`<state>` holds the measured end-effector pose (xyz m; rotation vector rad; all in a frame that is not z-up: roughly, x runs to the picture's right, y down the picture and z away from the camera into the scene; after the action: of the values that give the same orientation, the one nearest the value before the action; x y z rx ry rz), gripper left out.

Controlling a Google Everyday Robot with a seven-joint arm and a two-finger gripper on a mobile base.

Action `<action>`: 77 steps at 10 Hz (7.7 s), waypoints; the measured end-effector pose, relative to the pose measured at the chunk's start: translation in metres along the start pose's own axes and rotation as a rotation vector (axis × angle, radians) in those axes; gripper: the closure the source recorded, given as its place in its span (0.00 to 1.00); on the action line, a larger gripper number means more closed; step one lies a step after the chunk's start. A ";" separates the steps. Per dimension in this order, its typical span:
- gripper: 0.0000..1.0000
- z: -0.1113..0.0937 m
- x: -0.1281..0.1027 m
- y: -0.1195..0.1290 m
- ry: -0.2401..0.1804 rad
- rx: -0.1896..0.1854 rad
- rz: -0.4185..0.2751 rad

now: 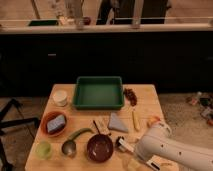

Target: Place brush in purple bowl

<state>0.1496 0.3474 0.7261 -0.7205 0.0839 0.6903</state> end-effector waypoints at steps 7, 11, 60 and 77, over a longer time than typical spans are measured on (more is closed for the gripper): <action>0.20 0.003 0.009 -0.018 0.006 0.033 0.259; 0.20 0.015 0.016 -0.022 -0.012 -0.029 0.344; 1.00 -0.084 -0.086 0.040 -0.305 0.057 -0.193; 0.98 -0.036 -0.140 0.083 -0.297 -0.094 -0.223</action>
<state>-0.0044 0.2920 0.6927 -0.6976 -0.2990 0.5831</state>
